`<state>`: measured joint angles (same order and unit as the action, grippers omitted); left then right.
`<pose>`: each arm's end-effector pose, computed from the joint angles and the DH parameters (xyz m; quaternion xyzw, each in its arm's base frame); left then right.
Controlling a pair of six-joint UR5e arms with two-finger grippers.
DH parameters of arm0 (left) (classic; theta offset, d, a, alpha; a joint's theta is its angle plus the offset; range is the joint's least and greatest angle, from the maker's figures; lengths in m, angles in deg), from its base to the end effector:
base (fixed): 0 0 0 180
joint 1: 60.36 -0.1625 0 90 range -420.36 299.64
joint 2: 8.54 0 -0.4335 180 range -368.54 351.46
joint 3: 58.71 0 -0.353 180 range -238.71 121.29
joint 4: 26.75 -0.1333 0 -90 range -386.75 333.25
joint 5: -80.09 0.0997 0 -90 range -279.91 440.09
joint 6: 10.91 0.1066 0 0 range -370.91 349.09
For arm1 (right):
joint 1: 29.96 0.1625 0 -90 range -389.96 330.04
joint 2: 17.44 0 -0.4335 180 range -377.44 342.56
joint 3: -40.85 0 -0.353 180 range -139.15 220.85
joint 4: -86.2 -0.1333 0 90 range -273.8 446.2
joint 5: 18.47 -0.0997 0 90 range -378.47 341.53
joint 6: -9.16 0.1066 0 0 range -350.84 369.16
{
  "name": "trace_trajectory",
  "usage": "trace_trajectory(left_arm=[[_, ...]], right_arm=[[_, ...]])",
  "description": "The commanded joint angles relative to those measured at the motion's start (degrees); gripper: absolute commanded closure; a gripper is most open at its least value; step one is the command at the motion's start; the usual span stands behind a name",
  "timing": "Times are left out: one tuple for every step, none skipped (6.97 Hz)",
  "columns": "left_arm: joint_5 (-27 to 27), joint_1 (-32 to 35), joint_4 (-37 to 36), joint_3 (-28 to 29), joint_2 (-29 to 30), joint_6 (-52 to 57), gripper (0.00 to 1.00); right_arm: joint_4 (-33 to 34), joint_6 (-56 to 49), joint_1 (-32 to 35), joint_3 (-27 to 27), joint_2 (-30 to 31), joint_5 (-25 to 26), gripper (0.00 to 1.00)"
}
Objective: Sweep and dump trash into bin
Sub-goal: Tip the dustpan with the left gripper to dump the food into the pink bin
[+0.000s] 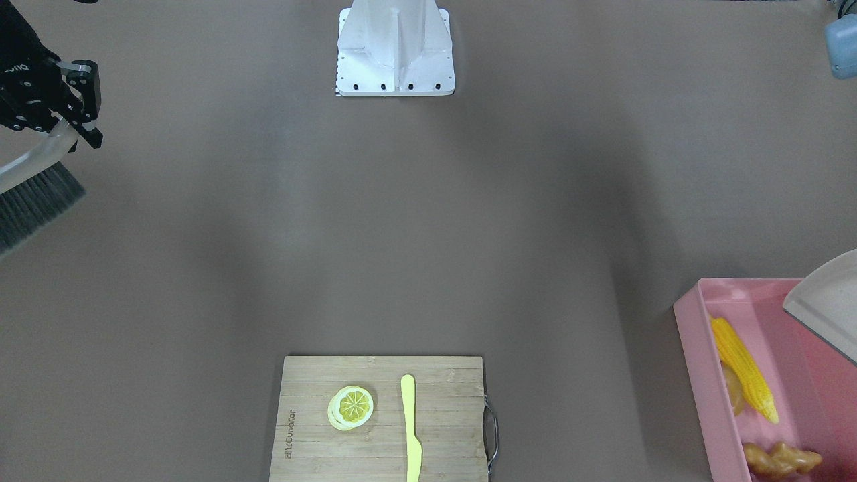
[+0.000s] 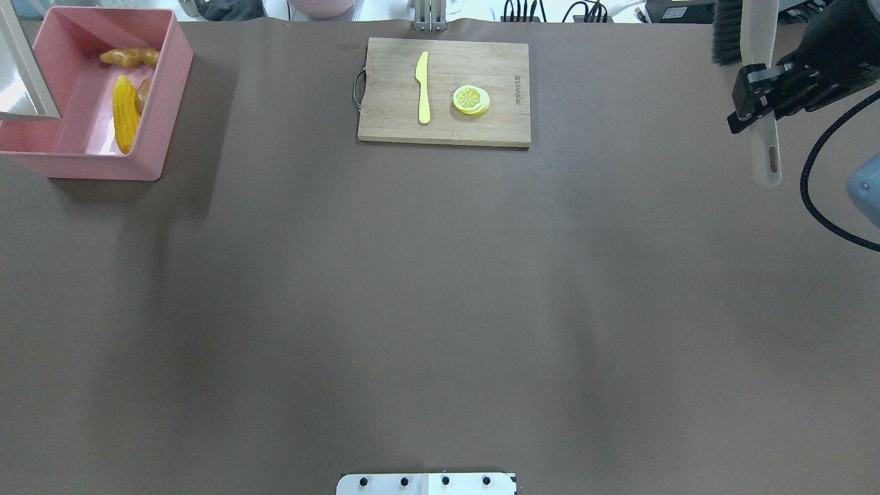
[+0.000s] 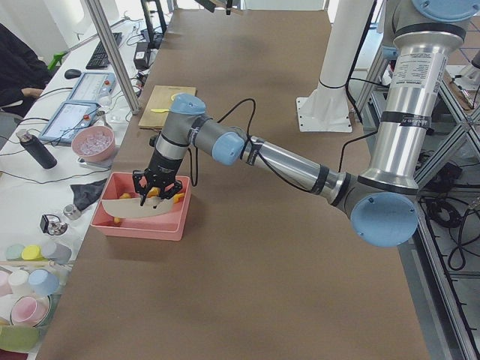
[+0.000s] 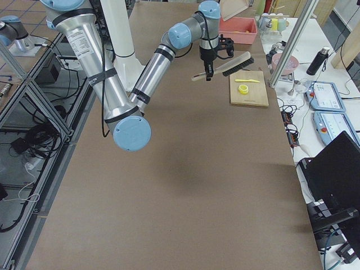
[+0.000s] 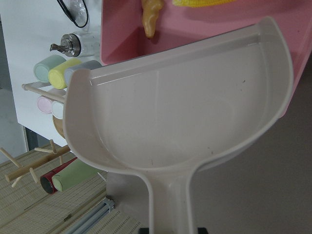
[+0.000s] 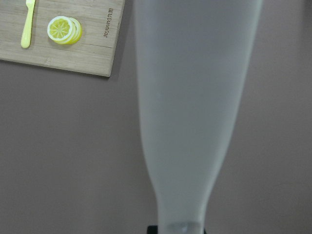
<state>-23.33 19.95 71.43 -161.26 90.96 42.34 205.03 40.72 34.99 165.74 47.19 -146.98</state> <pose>-0.0166 -0.5477 0.4969 0.2823 0.0087 0.5265 0.8019 -0.1466 -0.4717 0.2669 0.0746 -0.4007 -0.0376 0.9124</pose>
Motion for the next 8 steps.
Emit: trace_trajectory(left_arm=[[-6.23,1.59,-0.27,-0.62,0.61,-0.07,1.00],[-11.40,3.69,-1.93,-0.89,1.74,-0.86,1.00],[-17.98,7.02,-3.68,-1.15,2.53,-2.78,1.00],[-21.96,8.44,-3.70,-2.02,2.80,-5.32,1.00],[-24.61,8.46,-3.61,-3.42,2.81,-9.52,1.00],[-27.16,8.28,-3.26,-4.66,3.15,-12.35,1.00],[-27.97,7.59,-3.17,-5.45,4.64,-15.86,1.00],[-31.28,4.62,-3.00,-6.50,4.83,-20.16,1.00]], right_arm=[[0.00,-0.53,1.04,-0.08,0.15,0.10,1.00],[-0.09,-0.62,2.10,0.35,1.19,0.10,1.00],[-0.09,-0.71,3.15,0.79,1.99,0.10,1.00],[-0.09,-0.71,3.77,0.97,2.69,0.10,1.00],[-0.09,-0.71,4.39,0.97,3.83,0.36,1.00],[-0.09,-1.67,5.26,0.80,5.41,0.71,1.00],[-0.09,-7.42,7.62,0.45,8.03,0.80,1.00],[-0.09,-11.31,10.78,0.27,10.41,0.80,1.00]])
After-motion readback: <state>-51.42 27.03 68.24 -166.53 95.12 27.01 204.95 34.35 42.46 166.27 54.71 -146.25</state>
